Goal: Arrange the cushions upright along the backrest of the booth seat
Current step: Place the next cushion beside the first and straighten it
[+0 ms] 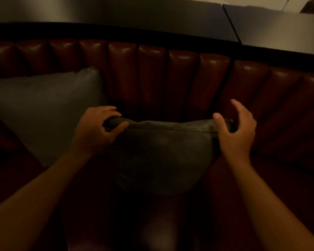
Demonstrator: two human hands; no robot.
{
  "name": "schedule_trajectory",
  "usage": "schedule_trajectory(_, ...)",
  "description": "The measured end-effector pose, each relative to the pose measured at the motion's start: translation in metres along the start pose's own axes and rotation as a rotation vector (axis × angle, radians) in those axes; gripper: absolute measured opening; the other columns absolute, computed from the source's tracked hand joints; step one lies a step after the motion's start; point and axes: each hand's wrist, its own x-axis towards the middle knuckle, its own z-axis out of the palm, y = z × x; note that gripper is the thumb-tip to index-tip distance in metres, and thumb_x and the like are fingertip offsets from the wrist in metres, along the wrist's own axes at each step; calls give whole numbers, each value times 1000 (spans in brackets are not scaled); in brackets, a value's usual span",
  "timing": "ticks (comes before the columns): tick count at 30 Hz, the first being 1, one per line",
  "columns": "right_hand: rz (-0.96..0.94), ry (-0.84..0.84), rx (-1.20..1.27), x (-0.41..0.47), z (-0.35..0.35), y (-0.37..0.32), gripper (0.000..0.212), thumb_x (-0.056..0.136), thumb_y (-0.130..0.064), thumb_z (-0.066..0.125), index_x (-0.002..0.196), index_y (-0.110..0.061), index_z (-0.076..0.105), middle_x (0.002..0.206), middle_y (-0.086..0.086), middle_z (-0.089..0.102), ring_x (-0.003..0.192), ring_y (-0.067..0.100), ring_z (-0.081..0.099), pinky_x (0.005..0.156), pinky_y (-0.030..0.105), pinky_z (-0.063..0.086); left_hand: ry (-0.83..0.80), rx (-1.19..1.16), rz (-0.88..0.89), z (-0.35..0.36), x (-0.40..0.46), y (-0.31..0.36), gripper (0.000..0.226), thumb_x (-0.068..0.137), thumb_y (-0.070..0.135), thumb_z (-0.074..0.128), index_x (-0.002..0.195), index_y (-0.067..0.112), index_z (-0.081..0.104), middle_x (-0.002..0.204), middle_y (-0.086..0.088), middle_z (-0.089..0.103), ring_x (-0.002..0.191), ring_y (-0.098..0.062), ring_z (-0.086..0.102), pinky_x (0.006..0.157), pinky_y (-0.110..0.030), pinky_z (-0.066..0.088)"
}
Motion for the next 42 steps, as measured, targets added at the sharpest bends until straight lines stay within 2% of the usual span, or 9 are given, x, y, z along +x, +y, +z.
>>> schedule_trajectory(3,553,-118,441,-19,15,5,69,94,-54,63,154,-32,37,153,0,46,133,13,49,101,28,45,54,-393,-474,21,-23,5,79,69,62,72,133,19,55,136,-10,53,125,-21,52,108,-25,40)
schedule_trajectory(6,667,-163,592,-34,30,11,50,94,-46,67,140,-30,55,130,-6,65,112,5,63,87,22,50,166,-789,-770,35,-30,19,116,58,45,93,151,26,27,146,-4,45,130,-15,51,104,-31,47)
schedule_trajectory(11,627,-69,490,-41,34,18,33,92,-44,71,121,-27,69,109,-12,72,101,2,67,88,29,56,73,-906,-1002,49,-38,31,54,61,60,84,106,39,64,110,13,69,106,-11,67,99,-46,54)
schedule_trajectory(15,563,7,505,-28,30,8,8,95,-39,69,99,-31,69,98,-11,72,89,-2,68,78,24,55,213,-792,-973,47,-26,37,22,79,43,80,92,32,66,92,11,71,89,-11,70,88,-40,59)
schedule_trajectory(20,513,57,554,-4,18,-2,11,97,-44,65,96,-33,65,96,-14,70,84,-8,67,67,12,52,273,-787,-838,38,-10,49,17,87,39,70,101,38,61,100,20,64,84,19,62,73,-5,49)
schedule_trajectory(25,535,-155,535,-13,27,20,38,95,-43,65,129,-34,50,111,-23,57,102,-5,57,80,18,45,-7,-1044,-922,49,-30,27,78,68,33,90,135,21,51,115,5,69,103,-12,70,71,-18,58)
schedule_trajectory(28,547,-131,539,-22,40,32,51,92,-42,70,137,-33,48,118,-20,60,107,-3,59,86,24,49,-159,-886,-916,66,-38,19,58,79,31,83,127,30,51,108,9,67,109,-21,66,71,-15,56)
schedule_trajectory(36,484,22,507,13,78,17,39,94,-44,69,128,-33,56,118,-16,67,104,-7,64,88,20,51,-58,-765,-867,78,6,-7,68,57,77,72,112,39,62,102,16,67,94,-6,65,78,-26,53)
schedule_trajectory(42,452,79,480,45,115,0,50,93,-44,71,136,-25,53,115,-21,64,99,-18,60,82,5,49,-64,-737,-848,75,50,-41,63,76,46,72,131,20,61,119,1,67,110,-18,63,90,-32,52)
